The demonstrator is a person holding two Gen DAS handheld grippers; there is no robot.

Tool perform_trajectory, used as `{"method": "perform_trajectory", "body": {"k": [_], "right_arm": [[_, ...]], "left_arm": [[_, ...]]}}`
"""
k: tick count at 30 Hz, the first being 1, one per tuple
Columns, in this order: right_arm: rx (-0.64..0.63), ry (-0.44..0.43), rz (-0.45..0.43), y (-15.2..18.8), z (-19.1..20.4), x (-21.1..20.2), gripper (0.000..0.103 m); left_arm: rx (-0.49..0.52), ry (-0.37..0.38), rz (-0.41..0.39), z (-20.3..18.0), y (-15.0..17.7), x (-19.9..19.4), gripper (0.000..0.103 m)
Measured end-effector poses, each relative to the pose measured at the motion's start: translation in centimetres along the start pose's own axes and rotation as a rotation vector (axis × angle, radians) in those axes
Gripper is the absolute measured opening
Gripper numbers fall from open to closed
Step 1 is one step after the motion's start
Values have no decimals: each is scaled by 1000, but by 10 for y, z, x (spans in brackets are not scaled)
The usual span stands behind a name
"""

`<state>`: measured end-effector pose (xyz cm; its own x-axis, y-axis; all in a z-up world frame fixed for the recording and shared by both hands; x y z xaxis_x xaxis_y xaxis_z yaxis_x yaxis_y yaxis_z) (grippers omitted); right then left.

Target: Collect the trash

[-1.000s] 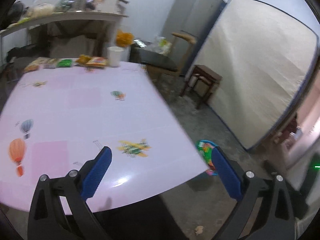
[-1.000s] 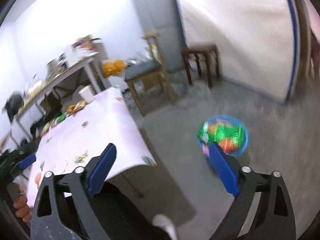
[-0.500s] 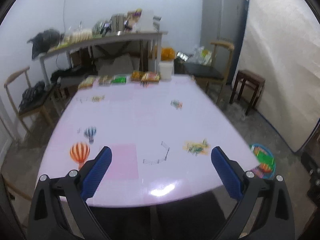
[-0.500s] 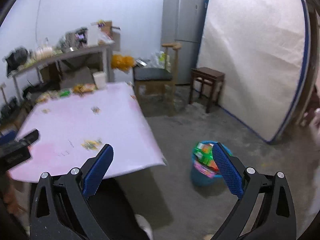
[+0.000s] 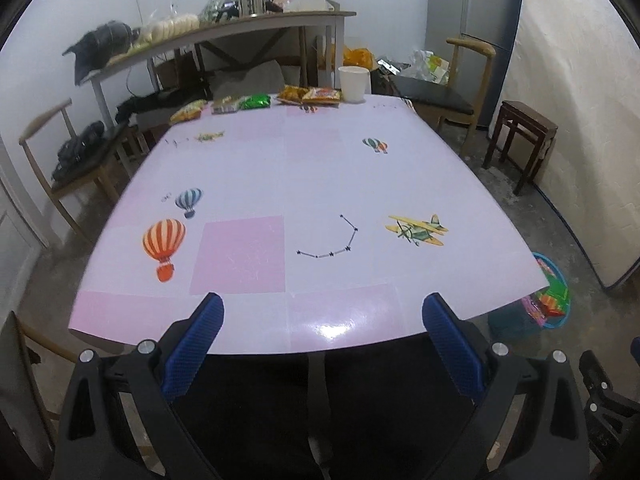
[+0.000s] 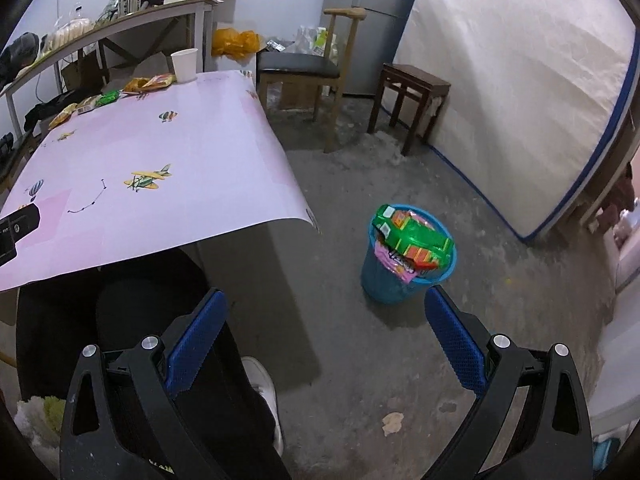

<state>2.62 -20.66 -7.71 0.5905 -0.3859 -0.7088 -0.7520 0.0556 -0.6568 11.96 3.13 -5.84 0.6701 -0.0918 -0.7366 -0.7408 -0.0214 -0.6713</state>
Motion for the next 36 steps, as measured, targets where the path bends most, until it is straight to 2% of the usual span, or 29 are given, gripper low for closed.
{"method": "perform_trajectory", "body": {"k": [11,36], "right_arm": [[20,1,10,7,0,0,95],[23,12,-12,6,-5,-6,95]], "left_arm": [[26,-20,14,-9,3,1,97],[8,16,20,-20,2,-8,97]]}}
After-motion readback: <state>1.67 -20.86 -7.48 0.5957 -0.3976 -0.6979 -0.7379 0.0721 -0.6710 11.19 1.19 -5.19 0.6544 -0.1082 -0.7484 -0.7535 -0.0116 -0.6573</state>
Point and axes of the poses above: each gripper's, at about its wrist camera, not at the fingertips, and x roughly the way its jaws point, z to its left, y to its underside, the point moved 8 cm from there along x, roughly the way its jaws point, and after that the axes turned 9 degrees about -x, right-handed, at the moved point
